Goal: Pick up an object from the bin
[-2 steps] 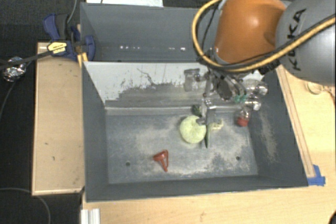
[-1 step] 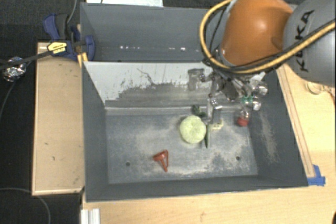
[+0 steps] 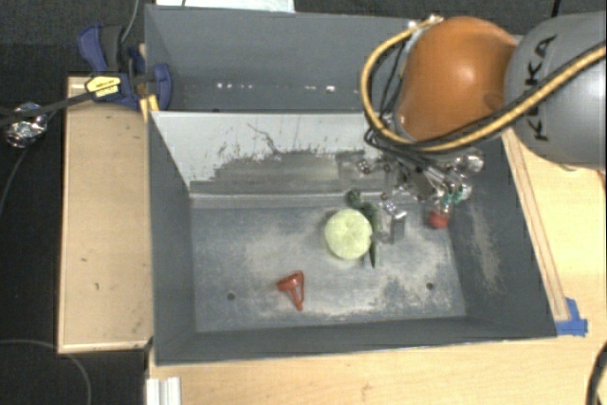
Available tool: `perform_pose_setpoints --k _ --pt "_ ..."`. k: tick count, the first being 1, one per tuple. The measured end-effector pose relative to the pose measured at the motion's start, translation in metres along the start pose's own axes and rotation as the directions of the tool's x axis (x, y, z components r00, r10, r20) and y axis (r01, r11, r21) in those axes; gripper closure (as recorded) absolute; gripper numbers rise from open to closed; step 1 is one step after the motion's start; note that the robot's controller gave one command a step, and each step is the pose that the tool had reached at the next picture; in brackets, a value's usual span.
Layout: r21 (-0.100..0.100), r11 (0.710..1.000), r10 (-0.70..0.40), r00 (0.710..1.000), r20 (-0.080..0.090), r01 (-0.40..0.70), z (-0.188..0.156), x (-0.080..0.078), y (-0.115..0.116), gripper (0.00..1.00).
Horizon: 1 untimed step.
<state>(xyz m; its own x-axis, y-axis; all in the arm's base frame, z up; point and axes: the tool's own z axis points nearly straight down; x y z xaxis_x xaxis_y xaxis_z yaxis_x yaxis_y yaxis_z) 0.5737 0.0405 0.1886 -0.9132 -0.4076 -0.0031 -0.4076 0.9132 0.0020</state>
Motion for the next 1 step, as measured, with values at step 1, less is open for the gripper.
perform_pose_setpoints --k 1 --pt "0.001 0.982 0.190 0.982 0.019 -0.190 0.0279 0.0129 -0.0069 0.00"
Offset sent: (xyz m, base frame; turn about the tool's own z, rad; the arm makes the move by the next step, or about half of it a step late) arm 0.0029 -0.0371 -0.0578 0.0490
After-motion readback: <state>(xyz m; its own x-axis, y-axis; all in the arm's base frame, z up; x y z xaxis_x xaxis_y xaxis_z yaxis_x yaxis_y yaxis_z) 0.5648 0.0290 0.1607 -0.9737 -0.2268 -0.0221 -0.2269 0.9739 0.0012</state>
